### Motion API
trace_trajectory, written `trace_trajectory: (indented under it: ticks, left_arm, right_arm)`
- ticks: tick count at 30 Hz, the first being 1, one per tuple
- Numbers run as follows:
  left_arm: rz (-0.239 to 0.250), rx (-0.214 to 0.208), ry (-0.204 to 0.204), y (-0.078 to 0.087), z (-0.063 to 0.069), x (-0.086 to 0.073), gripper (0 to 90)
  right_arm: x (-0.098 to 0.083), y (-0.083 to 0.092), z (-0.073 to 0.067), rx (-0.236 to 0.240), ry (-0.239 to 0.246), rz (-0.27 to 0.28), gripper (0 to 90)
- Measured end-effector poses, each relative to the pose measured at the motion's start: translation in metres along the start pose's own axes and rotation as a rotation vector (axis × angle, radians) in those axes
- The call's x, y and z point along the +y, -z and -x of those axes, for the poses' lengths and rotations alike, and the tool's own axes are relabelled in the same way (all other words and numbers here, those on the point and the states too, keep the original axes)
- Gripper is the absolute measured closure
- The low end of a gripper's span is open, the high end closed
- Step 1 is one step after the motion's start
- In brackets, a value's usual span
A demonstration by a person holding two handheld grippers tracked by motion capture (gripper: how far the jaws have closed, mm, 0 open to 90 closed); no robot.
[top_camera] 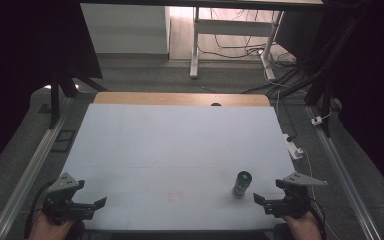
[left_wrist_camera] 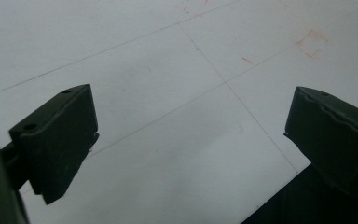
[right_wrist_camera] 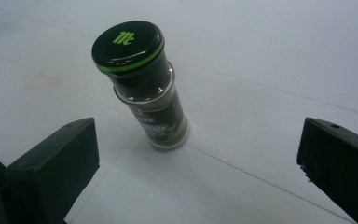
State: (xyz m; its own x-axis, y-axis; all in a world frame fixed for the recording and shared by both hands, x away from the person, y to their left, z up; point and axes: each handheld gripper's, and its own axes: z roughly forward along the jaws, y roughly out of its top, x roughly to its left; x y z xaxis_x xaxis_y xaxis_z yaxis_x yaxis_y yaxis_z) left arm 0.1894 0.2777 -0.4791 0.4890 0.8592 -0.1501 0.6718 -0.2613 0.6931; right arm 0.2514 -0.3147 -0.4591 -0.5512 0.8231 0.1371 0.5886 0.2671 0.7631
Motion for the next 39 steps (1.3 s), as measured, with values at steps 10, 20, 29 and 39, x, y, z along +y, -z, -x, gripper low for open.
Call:
trace_trajectory:
  ticks: [10, 20, 29, 39]
  left_arm:
    - [-0.023, -0.005, -0.007, -0.0021, 0.0005, 0.001, 4.5]
    - [-0.031, -0.006, 0.002, -0.0028, 0.0, 0.0011, 4.5]
    - [-0.031, -0.012, 0.013, -0.0028, -0.0014, 0.0012, 4.5]
    - [-0.029, -0.014, 0.022, -0.0027, -0.0025, 0.0011, 4.2]
  right_arm:
    - [0.0006, -0.0016, 0.0007, 0.013, -0.007, -0.019, 0.0]
    - [0.0012, -0.0023, 0.0, 0.033, 0.012, -0.028, 0.0]
    - [0.0012, -0.0022, -0.0033, 0.046, 0.047, -0.033, 0.0]
    - [0.0056, -0.0038, -0.0062, 0.028, 0.062, -0.019, 0.0]
